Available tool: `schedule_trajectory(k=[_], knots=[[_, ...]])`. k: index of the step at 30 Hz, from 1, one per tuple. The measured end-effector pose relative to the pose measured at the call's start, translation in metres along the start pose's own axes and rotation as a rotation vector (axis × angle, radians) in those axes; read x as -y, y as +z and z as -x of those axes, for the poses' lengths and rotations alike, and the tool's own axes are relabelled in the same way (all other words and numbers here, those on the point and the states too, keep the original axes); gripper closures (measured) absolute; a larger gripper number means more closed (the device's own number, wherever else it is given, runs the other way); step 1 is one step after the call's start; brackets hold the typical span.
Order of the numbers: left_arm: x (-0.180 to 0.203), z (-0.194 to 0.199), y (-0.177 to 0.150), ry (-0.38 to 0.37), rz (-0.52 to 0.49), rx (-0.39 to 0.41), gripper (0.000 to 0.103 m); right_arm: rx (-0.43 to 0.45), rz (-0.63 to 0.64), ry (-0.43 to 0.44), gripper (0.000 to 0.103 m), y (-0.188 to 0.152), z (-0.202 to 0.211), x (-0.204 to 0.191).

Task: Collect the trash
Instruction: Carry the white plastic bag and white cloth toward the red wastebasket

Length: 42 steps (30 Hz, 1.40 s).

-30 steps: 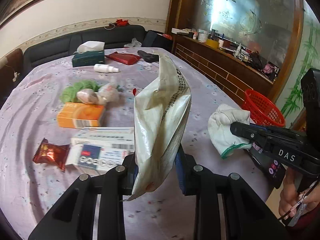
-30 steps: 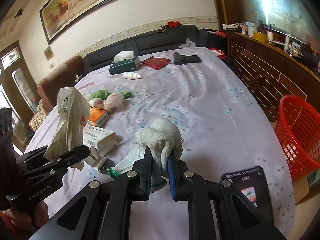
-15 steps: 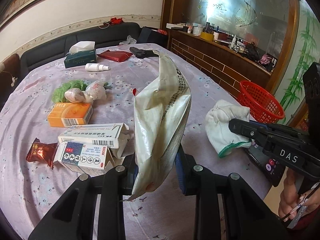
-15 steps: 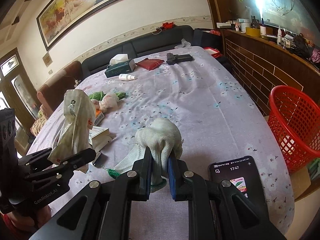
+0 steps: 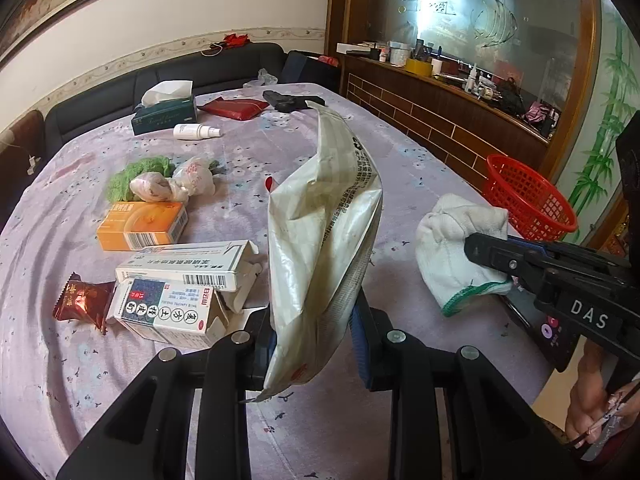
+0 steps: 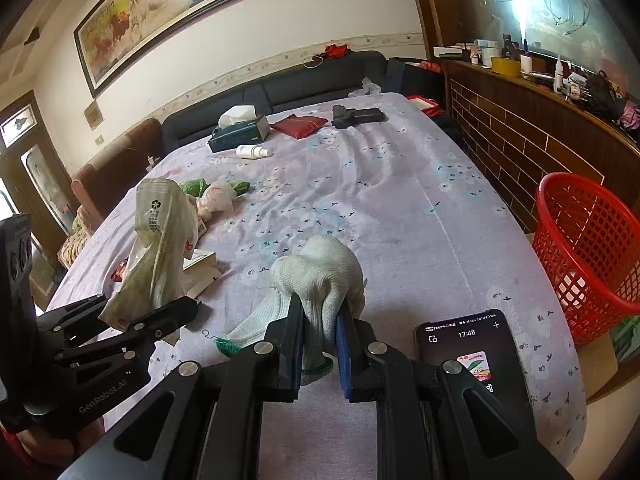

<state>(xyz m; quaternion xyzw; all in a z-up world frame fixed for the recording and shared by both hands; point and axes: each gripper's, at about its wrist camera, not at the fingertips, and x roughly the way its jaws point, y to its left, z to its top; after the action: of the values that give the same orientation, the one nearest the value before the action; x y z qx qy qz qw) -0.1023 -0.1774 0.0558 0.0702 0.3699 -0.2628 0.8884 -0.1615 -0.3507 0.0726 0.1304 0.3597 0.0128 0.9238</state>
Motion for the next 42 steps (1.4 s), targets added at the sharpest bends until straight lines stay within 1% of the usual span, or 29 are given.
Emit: schedule_trajectory(k=[42], knots=[[-0.0041, -0.0059, -0.0033, 0.002, 0.004, -0.014, 0.075, -0.007, 0.002, -0.011, 0.088, -0.0004, -0.0047, -0.0004]])
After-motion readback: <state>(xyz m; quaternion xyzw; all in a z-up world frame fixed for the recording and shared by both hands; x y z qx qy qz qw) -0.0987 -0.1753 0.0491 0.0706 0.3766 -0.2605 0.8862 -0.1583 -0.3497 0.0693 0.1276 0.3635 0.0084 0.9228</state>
